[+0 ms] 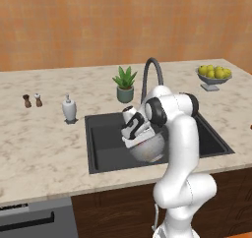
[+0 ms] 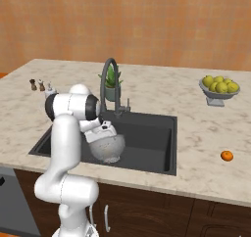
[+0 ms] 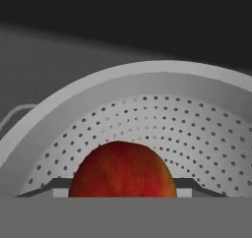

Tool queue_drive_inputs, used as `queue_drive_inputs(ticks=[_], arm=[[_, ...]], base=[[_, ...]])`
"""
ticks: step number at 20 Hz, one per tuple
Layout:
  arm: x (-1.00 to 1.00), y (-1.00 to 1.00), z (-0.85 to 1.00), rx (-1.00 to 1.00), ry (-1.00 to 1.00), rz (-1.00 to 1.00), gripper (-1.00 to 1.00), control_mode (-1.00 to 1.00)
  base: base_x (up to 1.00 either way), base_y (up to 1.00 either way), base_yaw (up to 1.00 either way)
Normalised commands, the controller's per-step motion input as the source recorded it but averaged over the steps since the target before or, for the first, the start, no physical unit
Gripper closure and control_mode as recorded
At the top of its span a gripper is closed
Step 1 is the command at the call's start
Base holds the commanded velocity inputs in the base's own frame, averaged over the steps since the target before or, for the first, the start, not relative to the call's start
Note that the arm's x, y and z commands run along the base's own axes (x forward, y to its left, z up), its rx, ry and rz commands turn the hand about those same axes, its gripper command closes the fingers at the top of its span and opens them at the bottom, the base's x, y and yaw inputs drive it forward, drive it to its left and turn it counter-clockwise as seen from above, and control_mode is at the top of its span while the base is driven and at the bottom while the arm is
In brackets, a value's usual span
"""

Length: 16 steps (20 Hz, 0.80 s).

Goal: Put the colander in the sink, put the tangerine, apple, orange in the colander, and turn on the sink faucet and pour water over the colander.

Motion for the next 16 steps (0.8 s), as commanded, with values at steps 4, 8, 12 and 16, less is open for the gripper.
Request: queue_drive_inputs(ticks=[4,8,12,16], arm=[[-0.27,-0.31,-0.01,0.02,0.0,0.0,1.0,-1.0],[-0.45,-0.18,0.0,0.02,0.0,0.0,-1.0,-1.0],[-0.44,-0.13,0.06,0.01,0.0,-0.01,-1.0,-1.0],[-0.41,-0.07,0.12,0.0,-0.03,0.0,-1.0,-1.0]], base=[[0.0,0.0,0.0],[0.0,0.0,0.0],[0.0,0.0,0.0],[0.0,0.0,0.0]])
